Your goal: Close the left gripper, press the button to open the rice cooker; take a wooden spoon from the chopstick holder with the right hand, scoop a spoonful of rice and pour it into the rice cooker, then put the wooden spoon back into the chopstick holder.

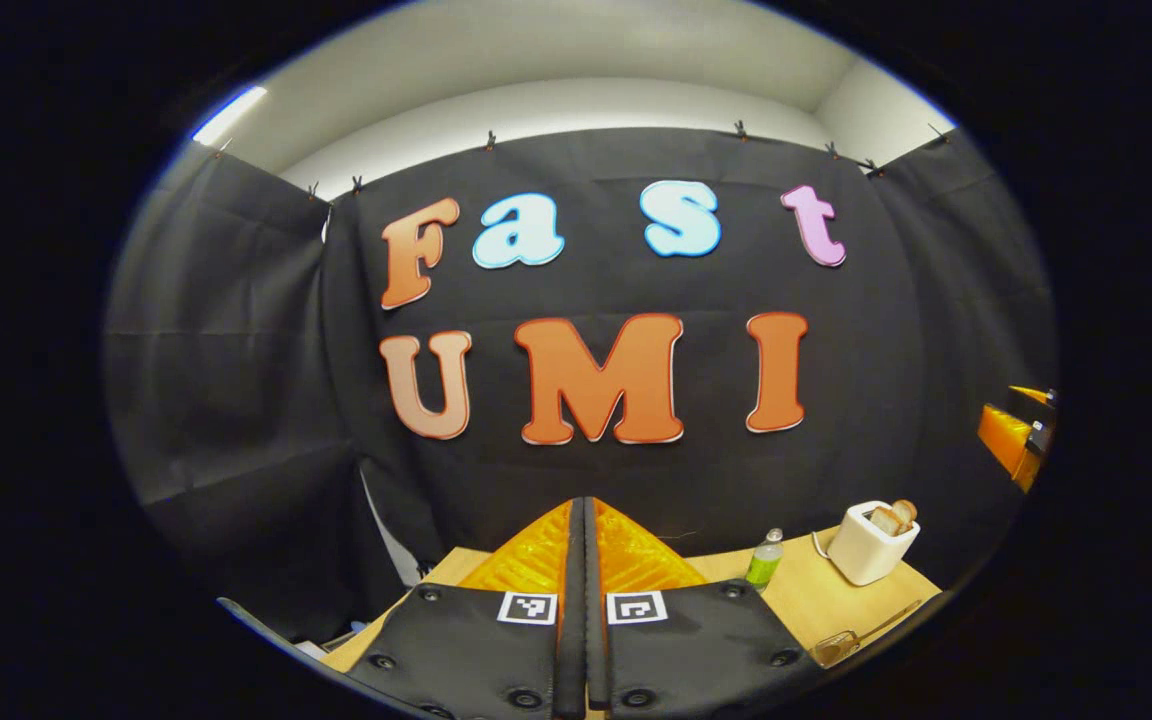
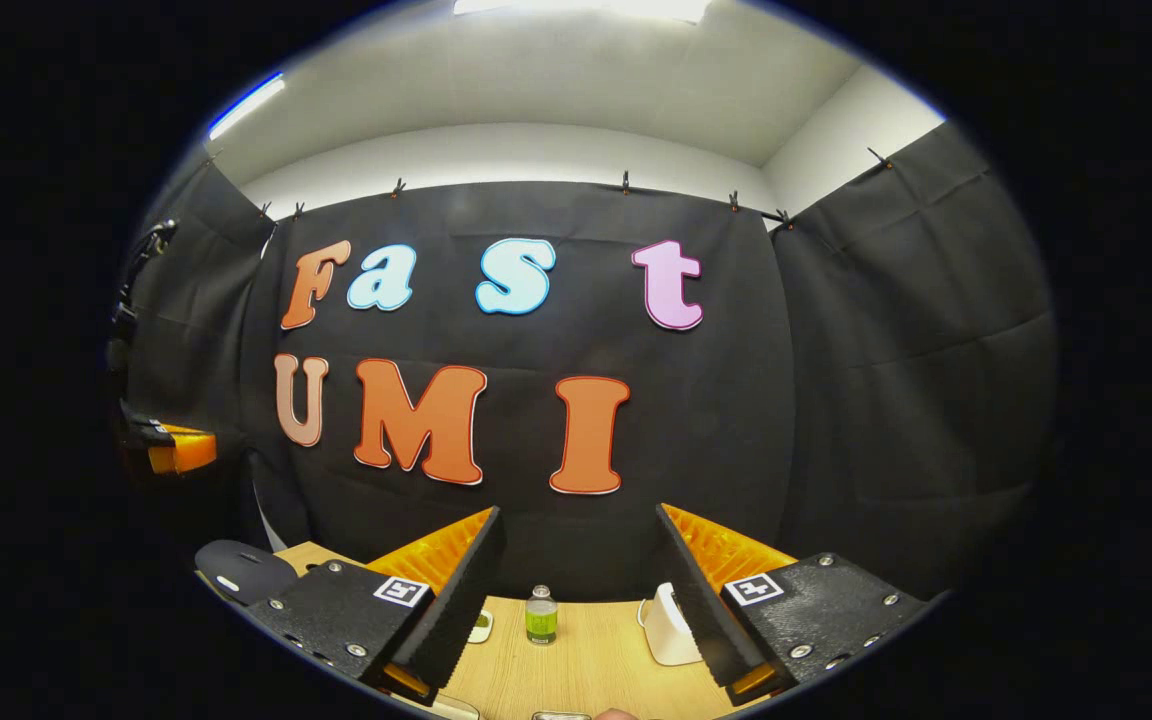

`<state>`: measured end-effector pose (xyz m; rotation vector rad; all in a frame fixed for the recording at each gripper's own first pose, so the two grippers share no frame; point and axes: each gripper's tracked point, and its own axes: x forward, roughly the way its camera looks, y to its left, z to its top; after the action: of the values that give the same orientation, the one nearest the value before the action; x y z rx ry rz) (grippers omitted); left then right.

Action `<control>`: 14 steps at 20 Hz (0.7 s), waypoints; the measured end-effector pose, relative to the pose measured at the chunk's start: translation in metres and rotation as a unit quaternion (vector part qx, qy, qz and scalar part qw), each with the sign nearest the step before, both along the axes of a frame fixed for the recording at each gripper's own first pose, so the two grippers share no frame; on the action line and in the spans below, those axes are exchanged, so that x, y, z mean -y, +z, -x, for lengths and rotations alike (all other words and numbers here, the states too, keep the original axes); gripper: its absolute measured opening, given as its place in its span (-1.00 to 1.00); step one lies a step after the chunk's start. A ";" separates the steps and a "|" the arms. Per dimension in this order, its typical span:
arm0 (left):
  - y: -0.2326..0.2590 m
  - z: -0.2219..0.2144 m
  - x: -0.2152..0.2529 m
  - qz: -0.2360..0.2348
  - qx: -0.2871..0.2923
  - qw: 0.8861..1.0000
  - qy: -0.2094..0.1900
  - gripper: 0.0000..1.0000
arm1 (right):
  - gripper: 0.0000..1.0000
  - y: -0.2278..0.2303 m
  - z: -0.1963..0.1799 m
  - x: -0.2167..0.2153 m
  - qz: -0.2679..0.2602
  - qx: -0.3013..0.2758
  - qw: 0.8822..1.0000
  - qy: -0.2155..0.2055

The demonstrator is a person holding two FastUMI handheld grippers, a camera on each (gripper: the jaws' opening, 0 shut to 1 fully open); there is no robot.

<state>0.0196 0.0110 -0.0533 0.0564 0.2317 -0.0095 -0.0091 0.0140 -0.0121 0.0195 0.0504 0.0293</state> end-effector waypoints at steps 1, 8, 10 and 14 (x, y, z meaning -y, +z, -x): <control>-0.009 -0.004 -0.007 0.003 -0.022 1.000 0.008 -0.91 | 0.84 -0.001 0.000 0.001 0.001 -0.002 1.000 -0.002; -0.095 -0.006 -0.053 0.047 -0.220 0.973 0.055 -0.92 | 0.84 -0.009 0.005 0.008 0.003 -0.013 1.000 -0.017; -0.122 0.001 -0.064 0.060 -0.282 0.955 0.072 -0.91 | 0.84 -0.012 0.006 0.011 0.005 -0.017 1.000 -0.022; -0.176 0.023 -0.077 0.108 -0.399 0.905 0.099 -0.91 | 0.84 -0.022 0.010 0.014 0.011 -0.031 0.999 -0.029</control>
<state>-0.0036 0.0884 -0.2297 -0.2006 1.0579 0.1486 -0.0190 -0.0003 -0.0345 -0.0006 0.1125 -0.0299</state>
